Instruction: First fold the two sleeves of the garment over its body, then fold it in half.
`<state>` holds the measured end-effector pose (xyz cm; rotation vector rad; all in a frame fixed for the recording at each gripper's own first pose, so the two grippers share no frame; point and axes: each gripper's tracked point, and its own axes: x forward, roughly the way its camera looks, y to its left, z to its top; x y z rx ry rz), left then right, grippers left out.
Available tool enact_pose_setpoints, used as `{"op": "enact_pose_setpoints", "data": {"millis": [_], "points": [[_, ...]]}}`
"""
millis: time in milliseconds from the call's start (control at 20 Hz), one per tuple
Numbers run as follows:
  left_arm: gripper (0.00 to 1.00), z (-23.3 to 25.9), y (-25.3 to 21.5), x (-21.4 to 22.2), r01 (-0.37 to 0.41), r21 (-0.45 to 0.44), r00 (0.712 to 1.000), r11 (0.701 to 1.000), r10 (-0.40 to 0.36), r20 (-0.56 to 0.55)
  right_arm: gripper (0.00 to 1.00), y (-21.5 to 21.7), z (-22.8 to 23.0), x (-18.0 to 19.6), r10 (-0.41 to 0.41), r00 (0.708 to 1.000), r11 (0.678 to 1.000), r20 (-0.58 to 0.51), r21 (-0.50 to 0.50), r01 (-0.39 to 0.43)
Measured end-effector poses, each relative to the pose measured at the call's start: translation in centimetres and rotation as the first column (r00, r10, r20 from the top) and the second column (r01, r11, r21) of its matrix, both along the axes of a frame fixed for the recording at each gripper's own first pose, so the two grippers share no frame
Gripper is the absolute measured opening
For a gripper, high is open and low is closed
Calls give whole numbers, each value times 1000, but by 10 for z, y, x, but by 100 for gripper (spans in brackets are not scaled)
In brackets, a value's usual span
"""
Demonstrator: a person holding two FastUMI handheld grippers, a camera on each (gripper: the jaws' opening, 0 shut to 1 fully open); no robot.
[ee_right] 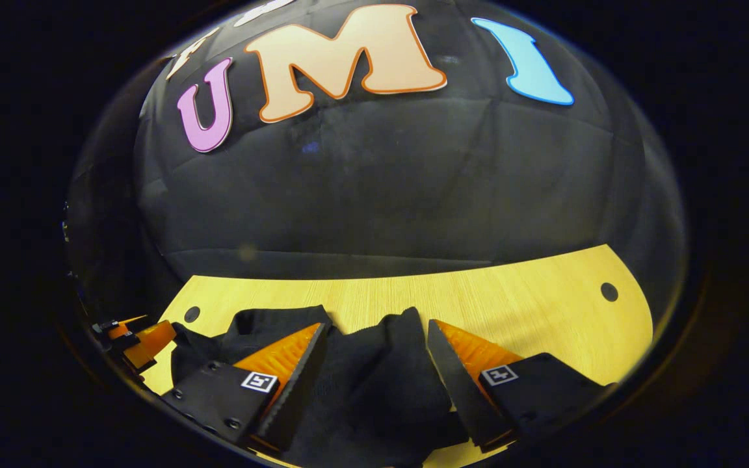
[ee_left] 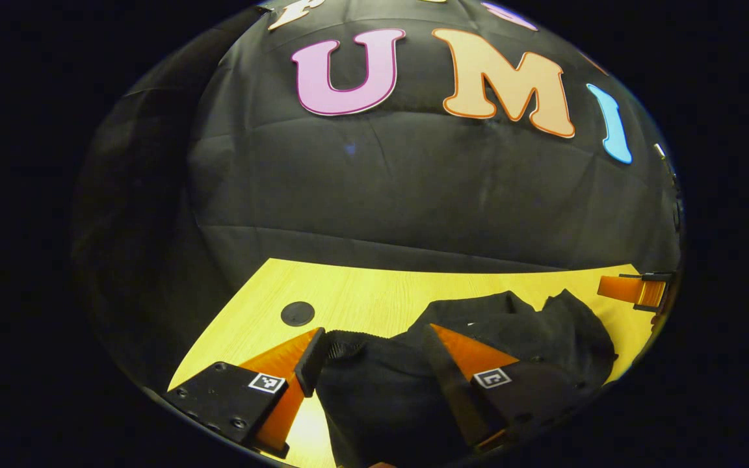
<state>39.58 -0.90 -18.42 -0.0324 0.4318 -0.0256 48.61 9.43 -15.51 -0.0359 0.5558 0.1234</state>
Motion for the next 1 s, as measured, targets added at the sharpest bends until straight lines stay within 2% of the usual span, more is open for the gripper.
{"op": "enact_pose_setpoints", "data": {"millis": [300,350,450,500,700,800,900,1000], "points": [[90,47,13,-15,-35,8,996,999,34,84,99,1,47,-22,34,995,999,89,-33,-31],[90,57,16,-19,-43,5,994,999,42,104,94,2,58,-30,45,993,998,109,-38,-41],[92,82,24,-30,-62,-6,987,998,62,148,94,1,82,-47,65,984,996,166,-76,-53],[93,92,27,-35,-74,-9,983,997,74,168,98,0,93,-55,73,979,994,190,-90,-56],[92,137,33,-68,-60,-27,969,998,65,240,98,-1,133,-102,73,963,996,261,-59,-60],[96,161,36,-87,-51,-17,957,999,54,286,98,-4,151,-127,72,948,997,311,-53,-59],[92,176,38,-110,-49,-1,944,999,46,325,98,-6,164,-157,73,930,996,360,-71,-50],[95,190,38,-131,-47,8,932,999,41,359,96,-9,176,-181,88,905,993,416,-111,-46]]}}
